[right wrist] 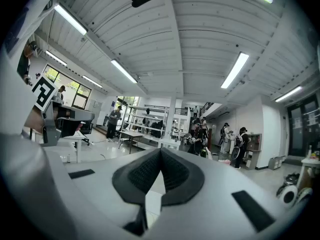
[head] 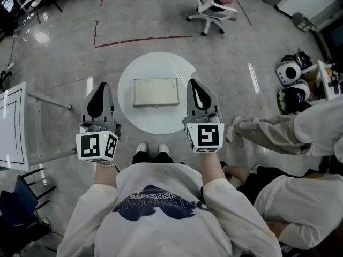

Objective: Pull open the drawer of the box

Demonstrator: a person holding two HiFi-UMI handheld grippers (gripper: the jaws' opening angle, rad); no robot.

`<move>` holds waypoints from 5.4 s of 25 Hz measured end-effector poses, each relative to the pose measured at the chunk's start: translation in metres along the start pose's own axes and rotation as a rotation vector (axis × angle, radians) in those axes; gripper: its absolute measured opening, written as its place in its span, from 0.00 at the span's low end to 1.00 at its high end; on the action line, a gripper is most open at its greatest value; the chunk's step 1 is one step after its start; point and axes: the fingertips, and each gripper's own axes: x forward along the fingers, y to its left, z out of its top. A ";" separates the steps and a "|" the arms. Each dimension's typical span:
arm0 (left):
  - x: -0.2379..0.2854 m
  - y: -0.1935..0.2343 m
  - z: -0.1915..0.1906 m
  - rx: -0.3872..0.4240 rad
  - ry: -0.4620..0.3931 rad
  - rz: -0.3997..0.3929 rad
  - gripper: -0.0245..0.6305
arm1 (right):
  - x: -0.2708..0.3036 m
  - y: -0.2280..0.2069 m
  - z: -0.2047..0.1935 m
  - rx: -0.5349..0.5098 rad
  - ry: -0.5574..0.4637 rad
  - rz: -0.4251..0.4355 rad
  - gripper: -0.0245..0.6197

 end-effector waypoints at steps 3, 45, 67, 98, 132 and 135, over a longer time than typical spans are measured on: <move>0.001 0.000 0.000 0.001 0.001 0.001 0.05 | 0.001 -0.001 -0.001 -0.001 0.005 0.000 0.03; 0.022 0.007 -0.054 -0.018 0.136 -0.090 0.41 | 0.001 0.003 -0.099 0.318 0.198 0.007 0.43; 0.070 0.046 -0.088 -0.034 0.189 -0.073 0.41 | 0.016 0.146 -0.344 0.561 0.939 0.169 0.43; 0.077 0.087 -0.109 -0.063 0.226 0.025 0.41 | 0.062 0.174 -0.395 0.684 1.282 0.297 0.14; 0.077 0.049 -0.115 -0.029 0.238 -0.048 0.41 | 0.007 0.183 -0.391 0.725 1.262 0.326 0.13; 0.074 0.047 -0.115 -0.026 0.238 -0.046 0.41 | 0.001 0.185 -0.392 0.724 1.263 0.335 0.13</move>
